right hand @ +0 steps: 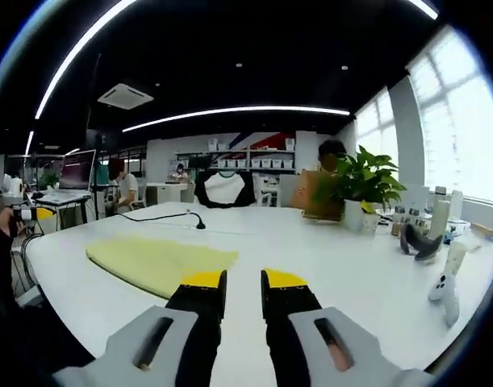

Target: Fold the garment on the visible template until the final outline fits inside the template.

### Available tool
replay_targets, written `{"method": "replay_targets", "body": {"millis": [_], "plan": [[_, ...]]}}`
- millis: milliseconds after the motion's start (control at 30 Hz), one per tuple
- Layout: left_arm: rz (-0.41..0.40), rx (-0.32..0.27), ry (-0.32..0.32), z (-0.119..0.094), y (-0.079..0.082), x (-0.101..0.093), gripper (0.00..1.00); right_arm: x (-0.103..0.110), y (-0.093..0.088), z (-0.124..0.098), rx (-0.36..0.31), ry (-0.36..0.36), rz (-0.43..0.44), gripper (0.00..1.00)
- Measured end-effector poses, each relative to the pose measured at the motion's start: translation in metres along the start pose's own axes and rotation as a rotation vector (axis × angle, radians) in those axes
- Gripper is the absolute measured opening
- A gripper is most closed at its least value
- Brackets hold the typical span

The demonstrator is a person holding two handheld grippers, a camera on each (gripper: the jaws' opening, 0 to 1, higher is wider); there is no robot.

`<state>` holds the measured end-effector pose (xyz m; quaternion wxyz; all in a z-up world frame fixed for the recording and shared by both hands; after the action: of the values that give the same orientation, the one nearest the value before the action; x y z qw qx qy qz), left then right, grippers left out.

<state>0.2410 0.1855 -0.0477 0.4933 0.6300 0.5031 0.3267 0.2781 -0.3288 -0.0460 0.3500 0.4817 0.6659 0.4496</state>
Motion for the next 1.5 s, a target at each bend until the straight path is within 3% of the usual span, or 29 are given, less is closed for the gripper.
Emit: {"method": "replay_targets", "body": {"millis": [233, 300, 367, 467, 567, 600, 633, 667, 700, 867, 1133, 1500], "plan": [[0.025, -0.013, 0.075, -0.015, 0.007, 0.0, 0.73, 0.002, -0.002, -0.002, 0.034, -0.041, -0.01, 0.46], [-0.005, -0.045, 0.088, -0.017, 0.011, 0.004, 0.84, 0.0, -0.004, -0.002, 0.044, -0.052, -0.013, 0.52], [-0.008, -0.031, 0.097, -0.018, 0.009, 0.007, 0.93, -0.006, -0.003, -0.003, 0.033, -0.068, 0.006, 0.65], [0.011, -0.046, 0.129, -0.024, 0.012, 0.008, 0.97, -0.017, -0.004, -0.008, 0.036, -0.125, 0.04, 0.72], [0.033, -0.046, 0.135, -0.028, 0.014, 0.006, 1.0, -0.028, -0.007, -0.013, 0.078, -0.216, -0.029, 0.9], [0.031, -0.037, 0.142, -0.029, 0.014, 0.006, 1.0, -0.029, -0.005, -0.014, 0.06, -0.238, -0.067, 1.0], [0.016, -0.015, 0.158, -0.03, 0.012, 0.008, 1.0, -0.029, 0.0, -0.017, 0.021, -0.251, -0.143, 0.99], [0.005, -0.004, 0.169, -0.031, 0.011, 0.009, 1.0, -0.024, 0.01, -0.018, -0.076, -0.241, -0.207, 0.99], [0.005, -0.007, 0.179, -0.032, 0.012, 0.009, 1.0, -0.023, 0.01, -0.022, -0.088, -0.24, -0.185, 0.99], [0.041, -0.007, 0.286, -0.042, 0.011, 0.014, 1.0, -0.01, 0.007, -0.02, -0.05, -0.147, -0.143, 0.99], [0.072, -0.069, 0.282, -0.059, 0.018, 0.006, 1.0, -0.01, -0.006, -0.011, 0.02, -0.107, -0.079, 1.0], [0.092, -0.081, 0.244, -0.055, 0.023, -0.001, 1.0, -0.014, -0.002, -0.009, 0.015, -0.095, -0.068, 1.0]]}}
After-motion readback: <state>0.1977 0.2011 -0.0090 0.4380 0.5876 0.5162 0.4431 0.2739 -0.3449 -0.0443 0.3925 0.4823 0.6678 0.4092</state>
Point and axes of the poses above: the point that each gripper's makers call its tool centre point, and the gripper's own axes: z roughly forward along the fingers, x roughly to its left, y roughly out of its top, the point moved 5 cm from there along -z, roughly backward along the fingers, and after that the axes turned 15 degrees about x, right-handed, at the moved point
